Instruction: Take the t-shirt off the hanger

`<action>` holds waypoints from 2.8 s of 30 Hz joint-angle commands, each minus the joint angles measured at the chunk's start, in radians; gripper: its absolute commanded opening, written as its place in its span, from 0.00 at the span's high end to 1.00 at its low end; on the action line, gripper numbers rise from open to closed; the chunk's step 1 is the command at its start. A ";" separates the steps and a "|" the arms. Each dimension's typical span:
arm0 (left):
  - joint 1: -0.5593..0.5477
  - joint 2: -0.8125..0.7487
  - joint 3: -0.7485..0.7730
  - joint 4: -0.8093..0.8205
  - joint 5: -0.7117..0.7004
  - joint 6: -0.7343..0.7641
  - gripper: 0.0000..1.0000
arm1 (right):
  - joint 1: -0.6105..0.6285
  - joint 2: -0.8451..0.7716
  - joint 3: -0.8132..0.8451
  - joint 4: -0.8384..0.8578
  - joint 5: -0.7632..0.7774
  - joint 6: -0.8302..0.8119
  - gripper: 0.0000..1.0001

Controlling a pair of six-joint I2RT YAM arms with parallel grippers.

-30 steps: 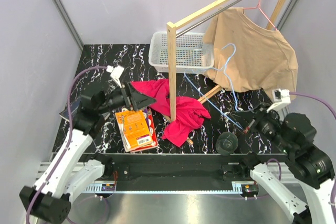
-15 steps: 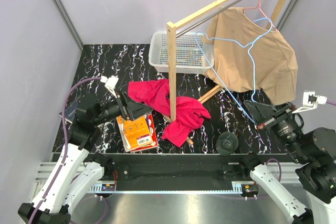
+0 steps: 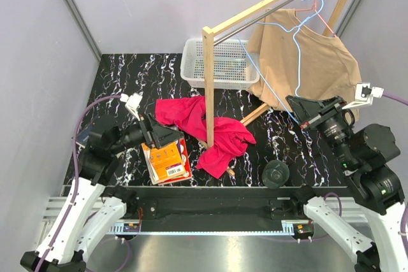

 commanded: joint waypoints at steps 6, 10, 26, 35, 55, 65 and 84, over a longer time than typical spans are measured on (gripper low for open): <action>-0.003 -0.027 0.088 -0.070 0.029 0.055 0.14 | -0.001 0.044 -0.050 0.207 -0.025 0.044 1.00; -0.003 -0.022 0.103 -0.097 0.034 0.083 0.14 | -0.001 0.083 -0.042 0.216 -0.038 0.031 1.00; -0.003 -0.056 0.105 -0.146 0.080 0.000 0.13 | -0.001 0.069 -0.074 -0.001 -0.062 0.036 0.41; -0.003 -0.053 0.151 -0.297 0.023 0.078 0.14 | -0.001 0.021 -0.076 -0.213 0.061 -0.070 0.08; -0.003 0.167 0.214 -0.250 -0.219 0.264 0.15 | -0.001 0.067 0.009 -0.333 0.205 -0.118 0.00; -0.104 0.782 0.405 -0.145 -0.304 0.411 0.17 | -0.001 0.000 -0.028 -0.315 0.199 -0.127 0.00; -0.256 1.213 0.542 -0.072 -0.414 0.378 0.15 | -0.001 -0.080 -0.243 -0.165 -0.014 -0.122 0.00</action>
